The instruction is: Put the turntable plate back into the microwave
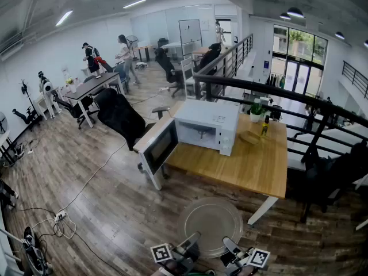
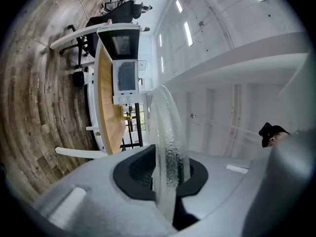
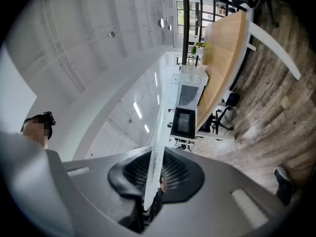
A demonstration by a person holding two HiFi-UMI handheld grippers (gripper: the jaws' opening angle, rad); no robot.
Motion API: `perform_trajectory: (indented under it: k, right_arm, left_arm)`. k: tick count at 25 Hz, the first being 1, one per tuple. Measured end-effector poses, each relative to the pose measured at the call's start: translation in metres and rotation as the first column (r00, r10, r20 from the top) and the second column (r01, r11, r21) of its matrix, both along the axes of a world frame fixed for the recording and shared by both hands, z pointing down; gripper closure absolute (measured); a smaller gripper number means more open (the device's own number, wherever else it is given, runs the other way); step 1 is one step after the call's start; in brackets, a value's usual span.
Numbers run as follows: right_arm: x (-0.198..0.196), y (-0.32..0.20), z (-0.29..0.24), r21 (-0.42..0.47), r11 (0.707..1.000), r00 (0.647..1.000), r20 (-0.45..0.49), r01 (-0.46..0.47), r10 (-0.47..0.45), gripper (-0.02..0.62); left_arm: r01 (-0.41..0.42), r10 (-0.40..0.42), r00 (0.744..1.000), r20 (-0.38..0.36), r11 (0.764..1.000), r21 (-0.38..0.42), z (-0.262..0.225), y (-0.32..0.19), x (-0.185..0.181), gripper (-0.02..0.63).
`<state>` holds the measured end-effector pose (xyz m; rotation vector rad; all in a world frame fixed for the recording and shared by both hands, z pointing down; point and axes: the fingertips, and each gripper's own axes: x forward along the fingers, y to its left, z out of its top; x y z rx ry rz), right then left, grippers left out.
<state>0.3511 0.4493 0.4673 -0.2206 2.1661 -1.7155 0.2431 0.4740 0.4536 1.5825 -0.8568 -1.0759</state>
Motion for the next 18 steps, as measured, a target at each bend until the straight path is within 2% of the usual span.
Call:
perform_trajectory:
  k: [6,13,18]
  right_arm:
    - [-0.014,-0.01,-0.004,0.032,0.999,1.0,0.003,0.013,-0.013,0.552]
    - [-0.053,-0.035,-0.005,0.028,1.0,1.0,0.003,0.008,-0.008,0.551]
    - [-0.088,-0.06,-0.006,0.038,0.999,0.999,-0.031,-0.015,0.016,0.545]
  left_arm:
    - [0.008,-0.008,1.0,0.004,1.0,-0.002,0.0,-0.008,-0.014,0.566]
    - [0.003,-0.003,1.0,0.009,1.0,-0.009,0.002,-0.034,-0.053,0.565]
    - [-0.023,0.023,1.0,-0.007,1.0,-0.016,0.002,-0.061,-0.088,0.565]
